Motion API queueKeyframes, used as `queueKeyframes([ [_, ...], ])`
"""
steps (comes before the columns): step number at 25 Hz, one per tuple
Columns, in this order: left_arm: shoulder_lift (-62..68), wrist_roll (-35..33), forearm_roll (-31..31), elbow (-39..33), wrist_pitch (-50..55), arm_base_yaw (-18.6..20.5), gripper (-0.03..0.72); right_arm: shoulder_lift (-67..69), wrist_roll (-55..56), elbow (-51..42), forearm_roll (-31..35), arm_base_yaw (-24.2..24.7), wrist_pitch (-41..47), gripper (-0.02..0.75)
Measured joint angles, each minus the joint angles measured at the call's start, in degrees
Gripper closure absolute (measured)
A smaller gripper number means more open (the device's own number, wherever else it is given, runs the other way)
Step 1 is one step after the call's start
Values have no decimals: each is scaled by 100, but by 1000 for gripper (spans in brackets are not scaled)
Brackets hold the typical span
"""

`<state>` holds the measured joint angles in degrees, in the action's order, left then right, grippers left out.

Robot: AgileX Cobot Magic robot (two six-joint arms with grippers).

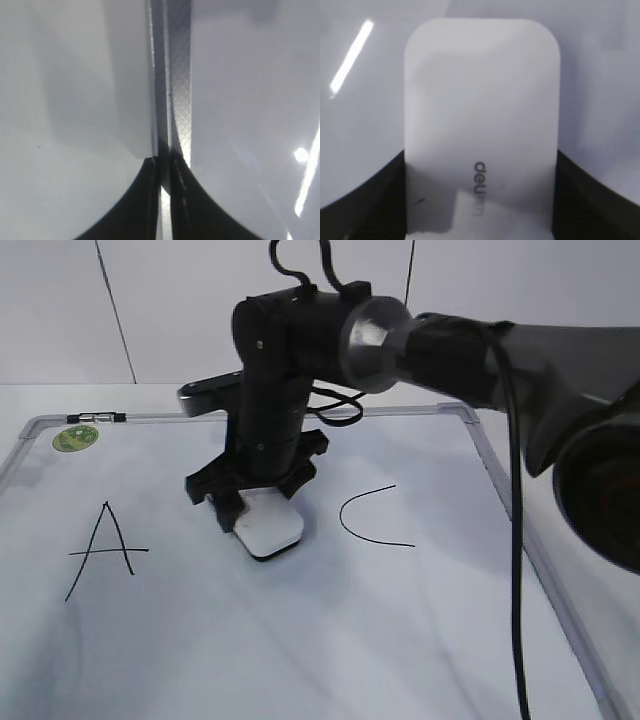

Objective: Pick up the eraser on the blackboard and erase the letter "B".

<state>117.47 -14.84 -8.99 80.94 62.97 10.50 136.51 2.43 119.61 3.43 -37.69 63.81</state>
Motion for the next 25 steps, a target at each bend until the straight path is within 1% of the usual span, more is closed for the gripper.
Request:
queueKeyframes([
  [5,0,0,-20,0,10,0,675,96,-40,215,291,-322,25,206],
  [8,0,0,-20,0,10,0,675,160,-53,253,303,-338,25,206],
  [15,0,0,-20,0,10,0,675,349,-62,535,50,-338,53,206],
  [18,0,0,-24,0,10,0,675,400,81,584,-287,-338,-1,206],
  [22,0,0,-33,0,10,0,675,412,271,606,-516,-145,-97,206],
  [25,0,0,-33,0,10,0,675,414,326,606,-585,192,-149,206],
])
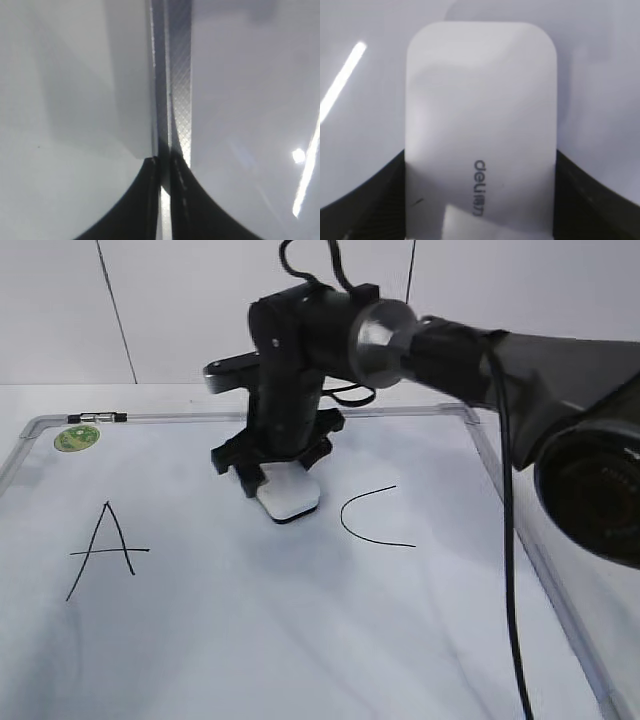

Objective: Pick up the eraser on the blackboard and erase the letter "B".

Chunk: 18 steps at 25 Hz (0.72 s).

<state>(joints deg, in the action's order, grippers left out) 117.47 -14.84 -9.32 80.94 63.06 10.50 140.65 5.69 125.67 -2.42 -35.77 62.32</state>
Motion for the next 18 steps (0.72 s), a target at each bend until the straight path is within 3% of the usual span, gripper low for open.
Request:
queueKeyframes([
  [6,0,0,0,0,0,0,675,9,87,4,-45,571,-22,206],
  [18,0,0,0,0,0,0,675,154,352,960,-88,684,829,206],
])
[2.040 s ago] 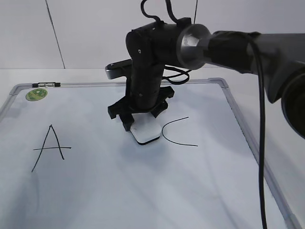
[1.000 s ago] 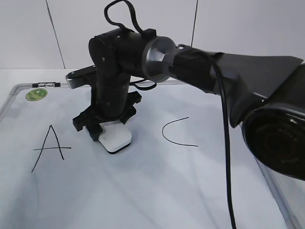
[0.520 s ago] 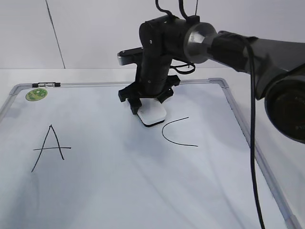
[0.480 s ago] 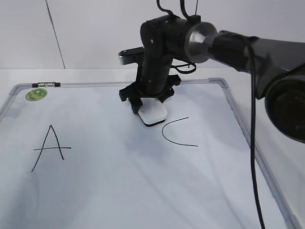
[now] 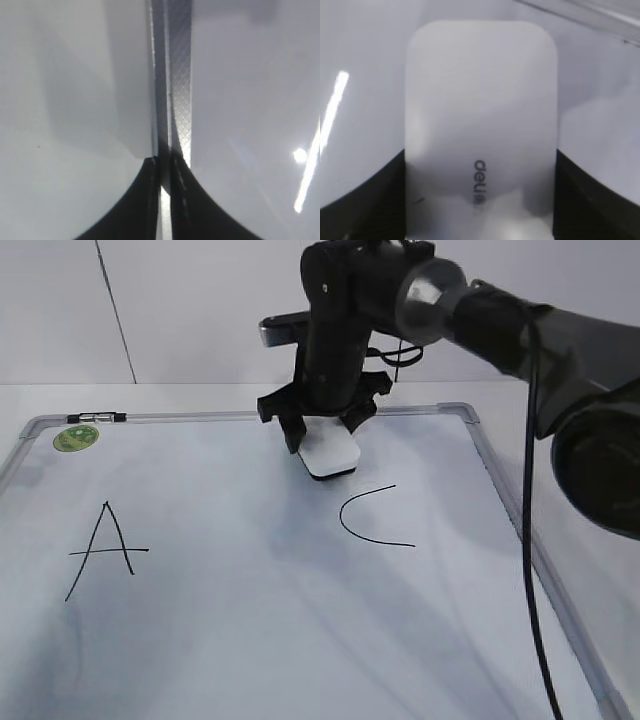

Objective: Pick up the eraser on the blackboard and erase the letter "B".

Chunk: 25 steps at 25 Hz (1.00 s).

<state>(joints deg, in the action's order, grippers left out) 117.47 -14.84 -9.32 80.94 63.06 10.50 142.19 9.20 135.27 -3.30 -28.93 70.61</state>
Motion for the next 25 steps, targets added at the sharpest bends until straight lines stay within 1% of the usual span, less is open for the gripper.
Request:
queueKeyframes([
  [4,0,0,11,0,0,0,675,-355,42,37,-9,66,22,209],
  [7,0,0,11,0,0,0,675,-827,42,-301,-9,174,22,209],
  [11,0,0,11,0,0,0,675,-1667,99,-1203,-41,423,56,210],
  [17,0,0,11,0,0,0,675,-2718,419,-2454,-424,698,70,210],
  [25,0,0,11,0,0,0,675,-3491,509,-4206,-387,738,70,210],
])
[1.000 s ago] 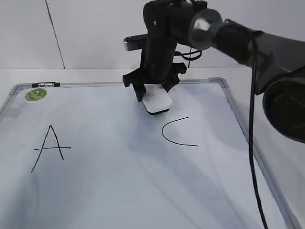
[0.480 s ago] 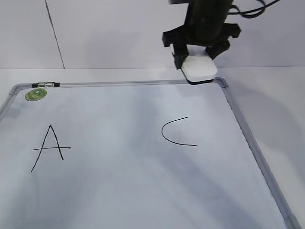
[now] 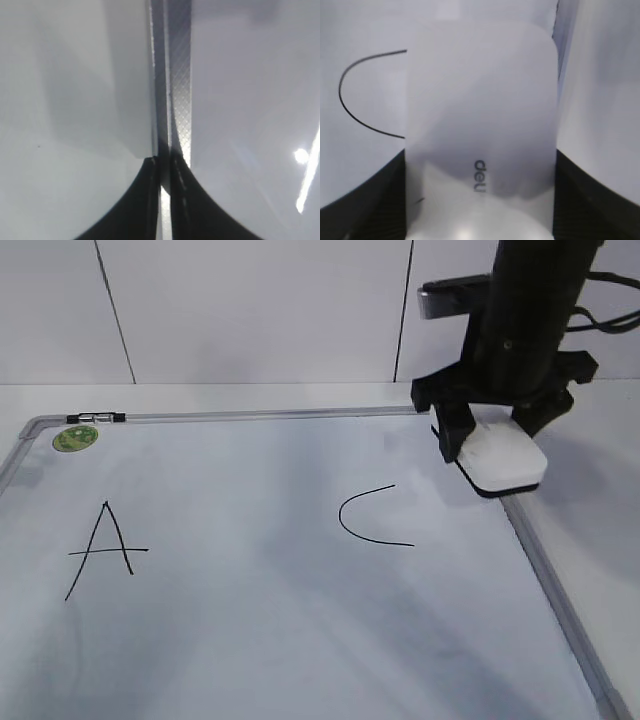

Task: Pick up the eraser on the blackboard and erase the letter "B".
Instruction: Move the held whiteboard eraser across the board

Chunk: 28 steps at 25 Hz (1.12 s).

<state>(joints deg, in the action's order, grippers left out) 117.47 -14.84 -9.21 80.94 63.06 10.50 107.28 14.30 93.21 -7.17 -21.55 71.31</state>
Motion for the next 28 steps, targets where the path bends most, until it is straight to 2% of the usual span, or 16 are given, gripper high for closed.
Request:
queueKeyframes([
  [3,0,0,0,0,0,0,675,-223,86,-627,-22,0,-121,210],
  [9,0,0,-11,0,5,0,675,-266,164,-1344,-44,0,-984,210],
  [15,0,9,-11,0,14,0,675,-23,256,-1383,-140,55,-1608,210],
  [22,0,9,-124,0,41,77,676,226,254,-1383,-140,415,-1660,211],
  [28,0,9,-124,0,45,77,676,443,199,-1383,-183,467,-1804,211],
])
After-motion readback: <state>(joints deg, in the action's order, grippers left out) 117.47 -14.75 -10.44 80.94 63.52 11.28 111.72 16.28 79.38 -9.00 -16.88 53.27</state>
